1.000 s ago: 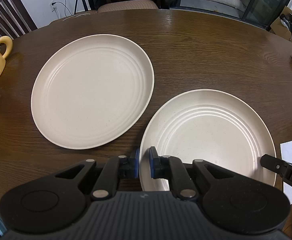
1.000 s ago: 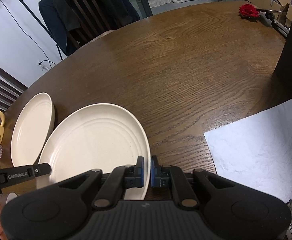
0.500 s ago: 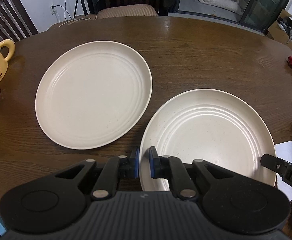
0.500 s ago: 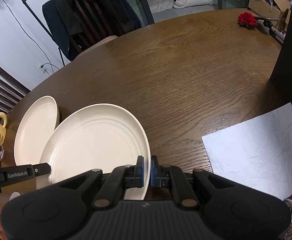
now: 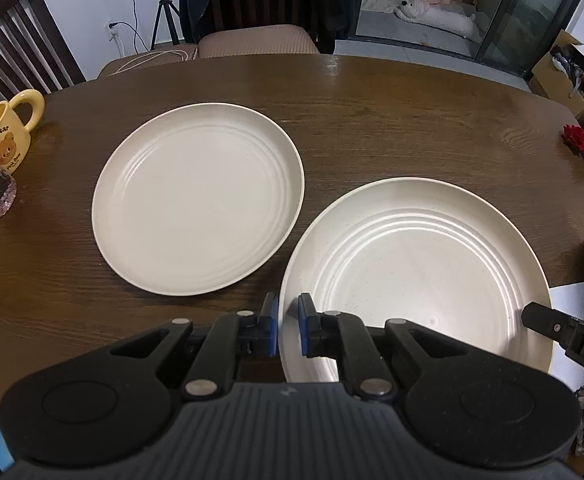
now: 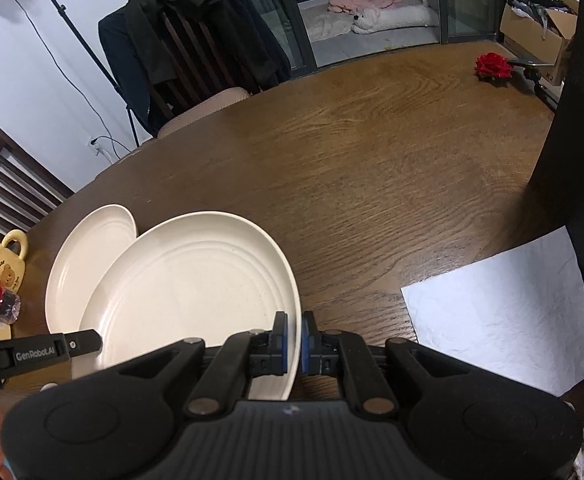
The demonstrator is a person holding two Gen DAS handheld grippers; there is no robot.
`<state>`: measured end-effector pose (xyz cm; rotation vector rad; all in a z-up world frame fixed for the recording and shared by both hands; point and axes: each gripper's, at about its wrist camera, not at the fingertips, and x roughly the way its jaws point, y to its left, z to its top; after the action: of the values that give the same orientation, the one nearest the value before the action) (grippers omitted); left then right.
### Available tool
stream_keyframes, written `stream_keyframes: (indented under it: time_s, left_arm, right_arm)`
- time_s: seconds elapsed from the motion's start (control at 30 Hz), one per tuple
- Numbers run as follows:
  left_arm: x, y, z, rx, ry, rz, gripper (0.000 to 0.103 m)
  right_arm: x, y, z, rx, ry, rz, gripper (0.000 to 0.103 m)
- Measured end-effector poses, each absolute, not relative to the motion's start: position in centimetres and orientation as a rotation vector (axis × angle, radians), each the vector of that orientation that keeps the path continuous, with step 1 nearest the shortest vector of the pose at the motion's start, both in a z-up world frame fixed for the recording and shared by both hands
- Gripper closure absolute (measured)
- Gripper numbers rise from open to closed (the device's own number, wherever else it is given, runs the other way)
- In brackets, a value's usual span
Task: Organize plates and bowls
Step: 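Carry both held cream plates back toward the blue bowl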
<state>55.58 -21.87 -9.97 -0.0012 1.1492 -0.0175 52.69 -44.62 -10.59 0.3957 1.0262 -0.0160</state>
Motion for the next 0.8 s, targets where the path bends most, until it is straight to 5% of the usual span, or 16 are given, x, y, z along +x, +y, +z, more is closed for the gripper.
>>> stream_keyframes:
  time_s: [0.8]
  left_arm:
    - [51.7, -18.8, -6.4, -0.029, 1.1, 0.018, 0.093]
  right_arm:
    - [49.9, -41.6, -6.6, 0.358, 0.974, 0.041, 0.097]
